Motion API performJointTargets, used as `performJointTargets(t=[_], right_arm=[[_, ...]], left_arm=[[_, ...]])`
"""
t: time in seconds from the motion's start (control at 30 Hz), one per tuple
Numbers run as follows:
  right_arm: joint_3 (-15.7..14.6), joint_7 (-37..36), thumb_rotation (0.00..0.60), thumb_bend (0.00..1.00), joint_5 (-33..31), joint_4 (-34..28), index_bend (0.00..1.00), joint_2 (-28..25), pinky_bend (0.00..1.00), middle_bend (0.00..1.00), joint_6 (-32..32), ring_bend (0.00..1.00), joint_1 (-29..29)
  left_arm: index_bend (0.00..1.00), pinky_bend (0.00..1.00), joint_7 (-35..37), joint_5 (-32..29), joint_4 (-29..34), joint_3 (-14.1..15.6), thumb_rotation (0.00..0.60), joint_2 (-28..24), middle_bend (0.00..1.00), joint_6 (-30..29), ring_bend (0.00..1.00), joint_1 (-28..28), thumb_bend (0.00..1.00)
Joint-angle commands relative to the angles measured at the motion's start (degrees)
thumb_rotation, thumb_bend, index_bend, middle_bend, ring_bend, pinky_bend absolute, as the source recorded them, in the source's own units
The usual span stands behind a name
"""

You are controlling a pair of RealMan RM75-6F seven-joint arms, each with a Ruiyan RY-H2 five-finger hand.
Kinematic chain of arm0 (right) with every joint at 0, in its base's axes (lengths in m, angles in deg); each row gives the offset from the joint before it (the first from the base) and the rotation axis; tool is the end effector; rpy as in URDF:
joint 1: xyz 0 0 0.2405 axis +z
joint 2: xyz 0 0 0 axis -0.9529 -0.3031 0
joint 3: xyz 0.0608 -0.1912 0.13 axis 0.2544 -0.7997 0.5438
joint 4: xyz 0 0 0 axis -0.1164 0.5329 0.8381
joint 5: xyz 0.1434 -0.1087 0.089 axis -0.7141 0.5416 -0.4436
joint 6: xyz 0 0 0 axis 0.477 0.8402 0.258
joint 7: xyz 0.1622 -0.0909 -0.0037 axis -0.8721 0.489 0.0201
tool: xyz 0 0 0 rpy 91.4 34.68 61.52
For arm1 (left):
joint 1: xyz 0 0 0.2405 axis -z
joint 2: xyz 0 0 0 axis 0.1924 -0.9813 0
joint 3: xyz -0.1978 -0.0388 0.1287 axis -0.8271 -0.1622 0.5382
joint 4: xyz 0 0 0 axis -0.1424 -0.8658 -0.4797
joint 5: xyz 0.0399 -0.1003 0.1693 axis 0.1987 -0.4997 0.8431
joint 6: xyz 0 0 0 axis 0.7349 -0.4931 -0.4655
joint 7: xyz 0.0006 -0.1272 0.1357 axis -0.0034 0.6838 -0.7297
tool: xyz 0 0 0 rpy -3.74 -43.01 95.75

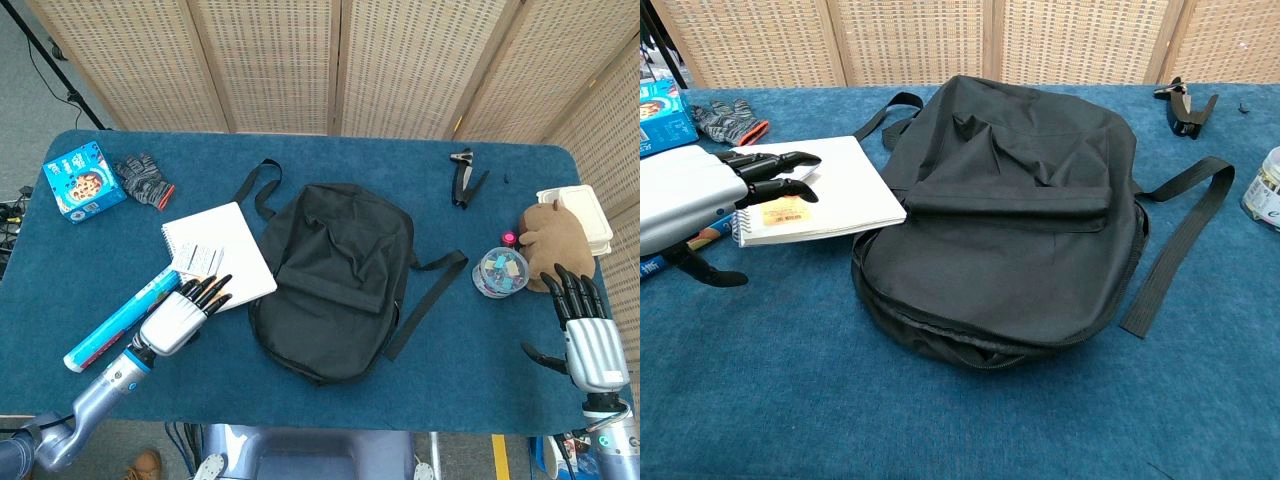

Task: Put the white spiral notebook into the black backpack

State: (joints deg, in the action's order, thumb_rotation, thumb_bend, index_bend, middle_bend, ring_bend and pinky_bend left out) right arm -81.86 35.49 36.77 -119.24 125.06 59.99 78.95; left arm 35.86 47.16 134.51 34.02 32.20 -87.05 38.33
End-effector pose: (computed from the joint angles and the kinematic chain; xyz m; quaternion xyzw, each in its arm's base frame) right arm -0.2750 -0.2371 0.1596 0.5805 -0.3606 0.4610 0.5661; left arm -0.1946 0.2946 -0.0139 -0.8191 -0.1560 -0.3729 0.4070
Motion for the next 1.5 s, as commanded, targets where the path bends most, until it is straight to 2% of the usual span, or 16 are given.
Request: performJointTargets(t=[0.03, 0.3, 0.5, 0.73, 0.9, 1.1, 1.33, 1.43, 1.5], right_arm=[[0.0, -0.1, 0.6, 0.0, -0.1, 0.1, 0.0, 0.0, 0.0, 0.0, -0.1, 0.0, 0.0], [-0.1, -0.4, 0.6, 0.0, -0.1, 0.1, 0.0, 0.1, 0.0, 0.0, -0.5, 0.0, 0.2], [-0.3, -0.7, 0.6, 0.0, -0.1, 0.0, 0.0, 0.1, 0.0, 0.0, -0.9, 0.0, 0.2], [-0.5, -0.6, 0.6, 0.0, -0.1, -0.1, 0.0, 0.1, 0.0, 0.0, -1.4, 0.0, 0.3], [-0.6, -0.7, 0.6, 0.0, -0.2, -0.1, 0.0, 0.1, 0.0, 0.0, -1.8, 0.0, 0.4], [-0.7, -0.6, 0.6, 0.0, -0.2, -0.1, 0.0, 0.0, 0.0, 0.0, -2.1, 0.0, 0.5], [-0.9, -0.8, 0.6, 0.0, -0.3, -0.2, 0.0, -0.1, 0.0, 0.0, -2.4, 0.0, 0.6], [-0.9, -0.6, 0.6, 0.0, -0.2, -0.2, 0.0, -0.1, 0.0, 0.0, -2.5, 0.0, 0.6], [-0.9, -0.6, 0.6, 0.0, -0.3, -0.2, 0.0, -0.1, 0.0, 0.0, -2.6, 0.0, 0.6]], left_arm=[[0.27, 0.3, -0.5, 0.0, -3.6, -0.2, 0.6, 3.0, 0.12, -2.6, 0.2, -0.2, 0.0], [0.36, 0.35, 0.2, -0.8, -10.8, -0.1, 0.6, 7.8, 0.2, -6.0, 0.27, -0.6, 0.0], [0.38, 0.37, -0.3, -2.3, -14.4, -0.5, 0.6, 10.7, 0.21, -6.9, 0.28, -0.7, 0.05], [0.4, 0.38, 0.6, -3.7, -17.8, -1.6, 0.6, 14.7, 0.23, -8.6, 0.29, 0.0, 0.06], [0.45, 0.43, -0.4, -3.6, -20.1, -1.4, 0.6, 16.8, 0.27, -9.5, 0.32, 0.7, 0.15], [0.47, 0.48, -0.7, -3.8, -22.6, -1.1, 0.6, 18.7, 0.29, -10.0, 0.34, 1.4, 0.31], [0.48, 0.5, -1.0, -5.4, -25.1, -1.6, 0.6, 20.0, 0.29, -10.0, 0.35, 1.6, 0.36], [0.52, 0.56, -0.9, -5.9, -26.0, -1.7, 0.6, 20.4, 0.32, -10.3, 0.39, 1.7, 0.38], [0.58, 0.61, -0.6, -6.1, -26.7, -1.8, 0.6, 20.6, 0.38, -10.6, 0.45, 1.7, 0.4]])
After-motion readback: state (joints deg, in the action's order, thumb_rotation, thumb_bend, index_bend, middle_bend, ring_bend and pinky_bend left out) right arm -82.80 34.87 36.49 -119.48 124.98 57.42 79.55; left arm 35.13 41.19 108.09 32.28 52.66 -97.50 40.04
